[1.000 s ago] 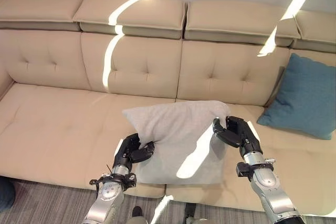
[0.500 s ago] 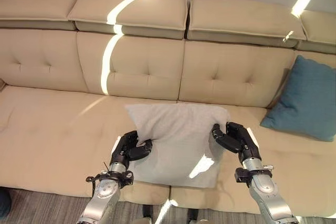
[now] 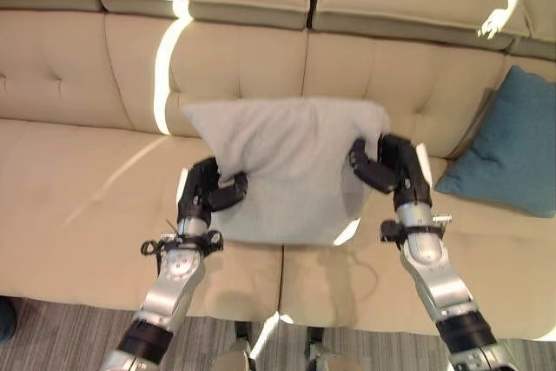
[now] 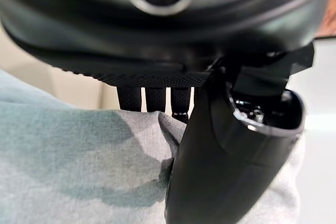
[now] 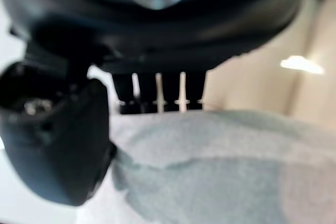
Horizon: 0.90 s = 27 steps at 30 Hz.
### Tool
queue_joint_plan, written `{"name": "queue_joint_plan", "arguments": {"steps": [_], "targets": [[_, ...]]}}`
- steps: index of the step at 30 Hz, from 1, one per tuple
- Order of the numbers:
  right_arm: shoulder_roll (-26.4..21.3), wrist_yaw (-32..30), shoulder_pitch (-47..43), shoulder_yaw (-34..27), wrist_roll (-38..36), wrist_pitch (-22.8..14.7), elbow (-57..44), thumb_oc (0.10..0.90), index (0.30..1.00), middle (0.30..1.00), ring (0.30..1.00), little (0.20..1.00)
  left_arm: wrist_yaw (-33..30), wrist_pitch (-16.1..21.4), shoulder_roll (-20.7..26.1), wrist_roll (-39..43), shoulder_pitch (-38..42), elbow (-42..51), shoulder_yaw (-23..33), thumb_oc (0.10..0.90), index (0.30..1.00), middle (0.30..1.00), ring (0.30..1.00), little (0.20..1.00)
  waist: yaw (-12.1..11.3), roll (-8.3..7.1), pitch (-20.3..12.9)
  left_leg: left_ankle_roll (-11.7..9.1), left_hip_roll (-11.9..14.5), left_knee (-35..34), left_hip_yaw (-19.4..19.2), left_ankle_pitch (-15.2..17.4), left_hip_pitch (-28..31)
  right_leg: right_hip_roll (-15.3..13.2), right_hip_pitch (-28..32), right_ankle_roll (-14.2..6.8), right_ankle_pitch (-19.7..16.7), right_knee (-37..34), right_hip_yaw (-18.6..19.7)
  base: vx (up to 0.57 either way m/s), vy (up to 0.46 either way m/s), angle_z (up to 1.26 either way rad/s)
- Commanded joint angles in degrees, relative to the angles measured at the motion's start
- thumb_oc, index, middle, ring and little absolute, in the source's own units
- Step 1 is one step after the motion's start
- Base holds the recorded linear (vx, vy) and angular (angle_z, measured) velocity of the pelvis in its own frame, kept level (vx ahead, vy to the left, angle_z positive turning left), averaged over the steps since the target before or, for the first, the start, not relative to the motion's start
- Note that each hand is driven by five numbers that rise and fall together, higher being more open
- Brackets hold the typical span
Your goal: Pick up all the scattered cushions and arrange them neatly on the sofa.
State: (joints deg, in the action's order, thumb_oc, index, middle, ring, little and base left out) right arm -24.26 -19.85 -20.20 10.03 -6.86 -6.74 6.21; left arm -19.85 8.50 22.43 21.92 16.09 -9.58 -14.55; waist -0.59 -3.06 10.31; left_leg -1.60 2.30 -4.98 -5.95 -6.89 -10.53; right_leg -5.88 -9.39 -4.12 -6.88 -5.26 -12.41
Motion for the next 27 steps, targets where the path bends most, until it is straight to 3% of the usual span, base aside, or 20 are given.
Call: {"name": "queue_joint_plan", "arguments": {"steps": [1,8,10,14,17,23,24,25,26,27], "targets": [[0.5,-3.8,-15.1,5.0,4.7,-9.6,-4.6,0.4,0.3,0.3,0.3,0.3,-2.9,12.7,-1.6,-5.1,20.0,3.4,-7.2,0.4,0.3,0.3,0.3,0.3,-0.6,-1.61,-3.8,-2.0,1.9,2.4,1.7,7.3,0.1,-0.8,-0.7,-4.9,5.1,0.3,2.1,-0.04,-0.022,0.01],[-0.9,-12.4,-27.9,7.6,9.8,-9.9,2.5,0.4,0.3,0.3,0.3,0.3,-10.3,14.5,-3.2,-6.1,34.3,-6.3,-11.2,0.4,0.3,0.3,0.3,0.3,0.3,-1.52,-2.8,-2.5,1.4,1.8,2.5,5.6,-3.7,-0.8,-4.7,-5.1,4.0,0.3,1.9,-0.05,-0.001,0.02],[-1.5,-15.9,-34.1,9.4,11.5,-9.6,7.0,0.4,0.3,0.3,0.3,0.3,-12.1,15.1,-3.4,-5.4,41.8,-12.1,-13.2,0.4,0.3,0.3,0.3,0.3,1.0,-1.07,-2.5,-2.7,1.2,1.1,2.8,4.7,-5.8,-0.9,-7.0,-5.2,3.2,0.3,1.9,-0.07,0.026,0.01],[-1.8,-17.5,-37.5,10.6,12.6,-9.1,9.6,0.4,0.3,0.3,0.3,0.3,-12.2,15.3,-3.4,-4.5,45.9,-15.6,-14.2,0.4,0.3,0.3,0.3,0.3,1.5,-0.75,-2.7,-2.9,0.9,0.8,2.7,4.1,-7.5,-1.0,-8.7,-5.3,2.7,0.3,1.9,-0.03,0.018,0.01],[-2.7,-20.6,-43.9,12.7,15.0,-7.9,15.3,0.4,0.3,0.3,0.3,0.3,-11.0,14.9,-2.5,-3.4,54.8,-24.2,-17.3,0.4,0.3,0.3,0.3,0.3,2.5,0.17,-3.0,-3.3,0.5,0.3,2.6,2.9,-10.7,-1.3,-12.2,-5.6,1.7,0.3,2.0,-0.02,0.041,-0.04],[-3.9,-21.2,-48.5,14.6,13.4,-7.2,21.2,0.4,0.3,0.3,0.3,0.3,-9.4,14.7,-0.6,-1.7,58.7,-29.1,-18.5,0.4,0.3,0.3,0.3,0.3,3.0,0.81,-2.5,-3.5,0.1,0.0,2.0,1.9,-13.6,-1.6,-15.6,-6.2,0.5,0.3,2.4,-0.03,0.033,0.08],[-4.2,-20.8,-48.8,15.1,12.7,-7.3,22.5,0.477,0.415,0.415,0.415,0.415,-8.9,14.6,-0.3,-1.1,59.0,-29.8,-18.7,0.525,0.488,0.488,0.488,0.488,3.0,0.88,-2.5,-3.6,0.1,0.0,2.0,1.7,-14.1,-1.6,-16.1,-6.3,0.4,0.3,2.4,-0.01,0.015,-0.25],[-4.2,-20.4,-48.7,15.0,11.9,-7.2,23.4,0.58,0.571,0.571,0.571,0.571,-8.6,14.6,0.1,-0.9,58.4,-30.0,-18.7,0.728,0.792,0.792,0.792,0.792,3.0,1.06,-2.4,-3.6,0.1,0.0,1.9,1.6,-14.4,-1.7,-16.5,-6.4,0.4,0.3,2.5,-0.02,0.023,-0.45],[-4.1,-20.2,-48.3,14.9,11.1,-7.1,24.3,0.744,0.815,0.815,0.815,0.815,-8.4,14.4,0.2,-0.3,57.8,-30.1,-18.2,0.8,0.9,0.9,0.9,0.9,2.9,1.2,-2.2,-3.7,0.0,0.0,1.9,1.5,-14.8,-1.7,-17.0,-6.4,0.4,0.3,2.5,0.0,0.031,-0.59],[-4.1,-19.3,-47.5,14.9,10.3,-6.7,25.5,0.8,0.9,0.9,0.9,0.9,-7.9,14.3,0.1,0.2,56.3,-30.0,-17.6,0.8,0.9,0.9,0.9,0.9,2.9,1.42,-2.0,-3.8,0.0,0.0,2.0,1.3,-15.2,-1.7,-17.5,-6.4,0.4,0.3,2.5,0.0,0.011,-0.41]]}}
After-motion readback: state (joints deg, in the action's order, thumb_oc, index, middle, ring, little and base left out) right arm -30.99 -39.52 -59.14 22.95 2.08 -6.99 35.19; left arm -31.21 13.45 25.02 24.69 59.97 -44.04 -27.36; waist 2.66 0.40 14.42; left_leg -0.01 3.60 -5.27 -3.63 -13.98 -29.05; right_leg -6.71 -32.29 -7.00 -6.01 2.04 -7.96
